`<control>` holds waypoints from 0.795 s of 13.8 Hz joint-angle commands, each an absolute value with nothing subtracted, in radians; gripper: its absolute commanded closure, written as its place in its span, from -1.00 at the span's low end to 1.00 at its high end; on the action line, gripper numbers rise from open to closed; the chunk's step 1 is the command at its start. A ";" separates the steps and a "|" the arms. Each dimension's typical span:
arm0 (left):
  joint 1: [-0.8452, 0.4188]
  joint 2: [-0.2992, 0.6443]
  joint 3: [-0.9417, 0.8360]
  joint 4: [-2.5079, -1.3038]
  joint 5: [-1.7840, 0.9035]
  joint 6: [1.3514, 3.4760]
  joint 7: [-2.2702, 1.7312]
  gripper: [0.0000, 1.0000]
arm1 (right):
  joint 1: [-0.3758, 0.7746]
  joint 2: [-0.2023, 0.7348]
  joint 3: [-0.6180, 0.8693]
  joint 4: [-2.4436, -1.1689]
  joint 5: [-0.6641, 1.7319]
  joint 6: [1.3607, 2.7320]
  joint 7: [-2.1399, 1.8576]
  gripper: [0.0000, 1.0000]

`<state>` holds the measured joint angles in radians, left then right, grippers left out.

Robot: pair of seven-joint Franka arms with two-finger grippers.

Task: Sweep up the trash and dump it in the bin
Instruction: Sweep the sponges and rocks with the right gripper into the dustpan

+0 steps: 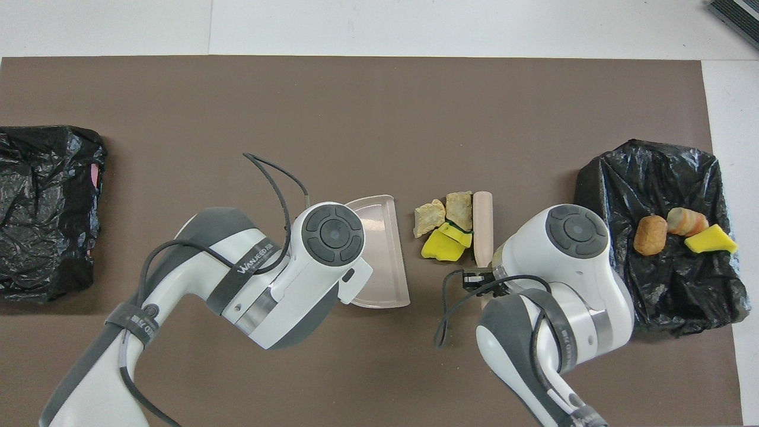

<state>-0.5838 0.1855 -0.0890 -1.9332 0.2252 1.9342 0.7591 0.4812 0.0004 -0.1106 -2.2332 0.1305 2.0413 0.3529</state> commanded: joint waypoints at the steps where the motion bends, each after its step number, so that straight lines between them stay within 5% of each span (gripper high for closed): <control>1: -0.603 0.144 -0.077 -2.019 0.241 1.982 0.776 1.00 | 0.524 0.011 -0.110 -2.201 0.178 2.046 0.380 1.00; 11: -0.603 0.126 -0.075 -2.057 0.241 2.016 0.775 1.00 | 0.618 0.067 -0.107 -2.155 0.389 2.060 0.212 1.00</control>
<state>-0.5848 0.1605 -0.0866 -2.0103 0.2256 1.9912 0.7595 0.6225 0.0551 -0.1076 -2.1737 0.2856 2.0497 0.3165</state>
